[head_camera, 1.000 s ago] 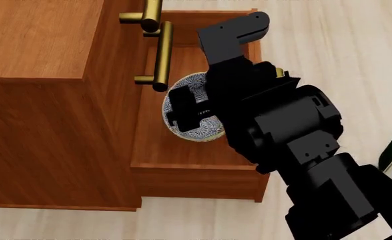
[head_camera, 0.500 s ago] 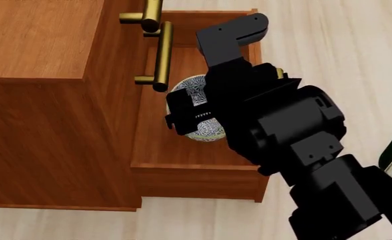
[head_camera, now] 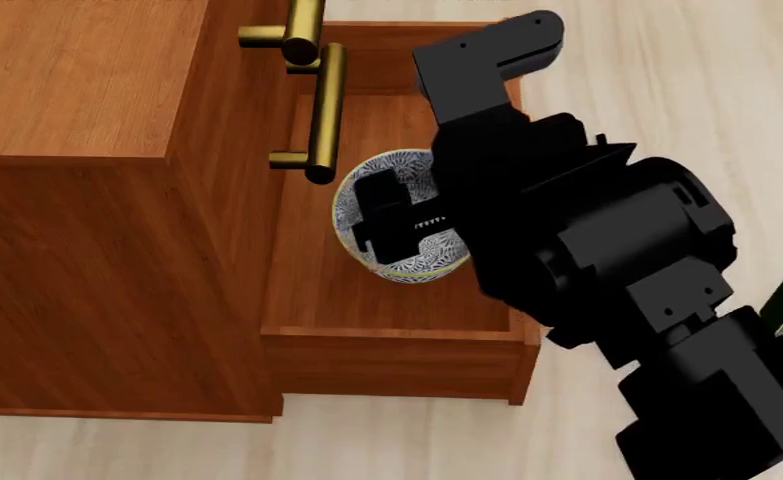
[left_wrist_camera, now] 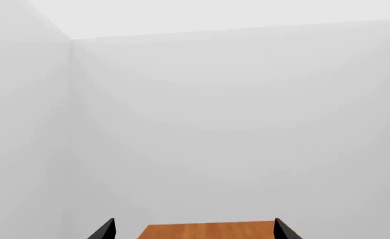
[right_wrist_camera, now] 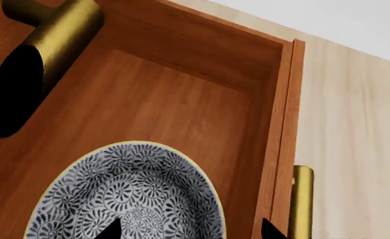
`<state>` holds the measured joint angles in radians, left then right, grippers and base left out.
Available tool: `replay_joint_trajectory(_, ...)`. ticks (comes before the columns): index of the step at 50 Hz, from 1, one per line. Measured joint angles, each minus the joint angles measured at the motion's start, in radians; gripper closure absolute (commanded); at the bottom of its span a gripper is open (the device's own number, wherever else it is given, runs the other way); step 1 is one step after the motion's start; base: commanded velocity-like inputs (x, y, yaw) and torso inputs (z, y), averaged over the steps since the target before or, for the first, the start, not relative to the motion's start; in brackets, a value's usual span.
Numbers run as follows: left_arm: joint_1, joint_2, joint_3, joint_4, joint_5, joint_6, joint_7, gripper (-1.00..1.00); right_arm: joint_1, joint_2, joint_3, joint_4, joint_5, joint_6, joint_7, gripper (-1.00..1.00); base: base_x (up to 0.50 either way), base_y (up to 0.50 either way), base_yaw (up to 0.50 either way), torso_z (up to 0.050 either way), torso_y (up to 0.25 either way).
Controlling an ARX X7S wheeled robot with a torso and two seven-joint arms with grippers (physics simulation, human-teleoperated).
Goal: Put the bowl in the bottom drawer of the cabinet.
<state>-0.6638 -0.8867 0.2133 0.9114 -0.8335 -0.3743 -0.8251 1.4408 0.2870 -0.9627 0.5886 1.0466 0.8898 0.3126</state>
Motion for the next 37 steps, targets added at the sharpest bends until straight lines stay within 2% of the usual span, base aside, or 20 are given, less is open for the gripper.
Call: replay_joint_trajectory(37, -0.035, -0.003, 0.009, 0.013, -0.026, -0.012, -0.011, -1.0, 0.026, 0.153, 0.122, -0.287, 0.154, 0.128, 0.187, -1.0, 0.0, 0.0, 0.0, 0.0, 0.0)
